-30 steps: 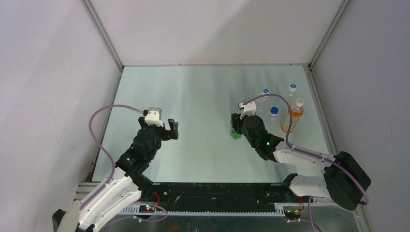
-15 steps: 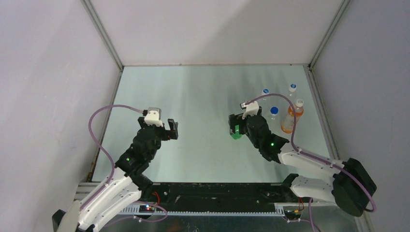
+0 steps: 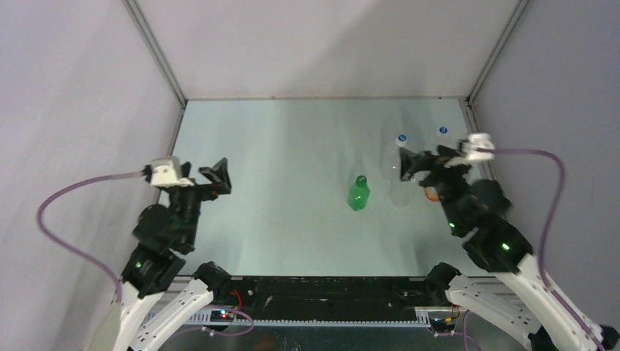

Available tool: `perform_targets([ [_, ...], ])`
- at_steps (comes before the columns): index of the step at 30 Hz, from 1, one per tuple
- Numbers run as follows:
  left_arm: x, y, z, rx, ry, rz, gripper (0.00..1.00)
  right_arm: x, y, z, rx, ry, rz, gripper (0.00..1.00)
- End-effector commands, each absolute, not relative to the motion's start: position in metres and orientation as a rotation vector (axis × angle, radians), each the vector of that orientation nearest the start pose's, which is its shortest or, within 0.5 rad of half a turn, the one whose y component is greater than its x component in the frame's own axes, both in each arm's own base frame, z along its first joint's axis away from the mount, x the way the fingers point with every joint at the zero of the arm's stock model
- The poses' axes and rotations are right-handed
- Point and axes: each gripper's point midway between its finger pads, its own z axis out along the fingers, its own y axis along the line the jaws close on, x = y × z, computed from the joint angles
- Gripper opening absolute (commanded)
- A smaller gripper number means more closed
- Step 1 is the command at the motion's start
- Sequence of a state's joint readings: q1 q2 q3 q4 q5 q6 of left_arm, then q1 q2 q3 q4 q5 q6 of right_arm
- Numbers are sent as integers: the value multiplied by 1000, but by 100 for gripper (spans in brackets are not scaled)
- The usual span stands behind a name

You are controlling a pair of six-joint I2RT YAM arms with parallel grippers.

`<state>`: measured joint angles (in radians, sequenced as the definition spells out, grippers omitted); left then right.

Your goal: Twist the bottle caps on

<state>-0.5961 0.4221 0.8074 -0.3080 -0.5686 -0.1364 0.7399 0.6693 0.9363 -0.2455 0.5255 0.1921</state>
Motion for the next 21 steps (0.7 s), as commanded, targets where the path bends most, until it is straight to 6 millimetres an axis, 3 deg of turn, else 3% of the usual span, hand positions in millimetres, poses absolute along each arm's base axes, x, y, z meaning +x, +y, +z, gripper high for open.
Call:
perform_targets([
  [1, 197, -4, 382, -182, 1407, -74, 100, 214, 56, 393, 50, 1477, 201, 99],
  [5, 174, 23, 399, -246, 1335, -43, 100, 183, 13, 411, 136, 1384, 178, 99],
  [9, 158, 40, 401, -289, 1302, -36, 100, 160, -12, 412, 150, 1340, 168, 99],
  [14, 147, 48, 395, -313, 1301, -43, 100, 143, -30, 410, 180, 1309, 178, 99],
  [21, 142, 45, 388, -283, 1296, -74, 100, 139, -35, 401, 173, 1329, 173, 99],
])
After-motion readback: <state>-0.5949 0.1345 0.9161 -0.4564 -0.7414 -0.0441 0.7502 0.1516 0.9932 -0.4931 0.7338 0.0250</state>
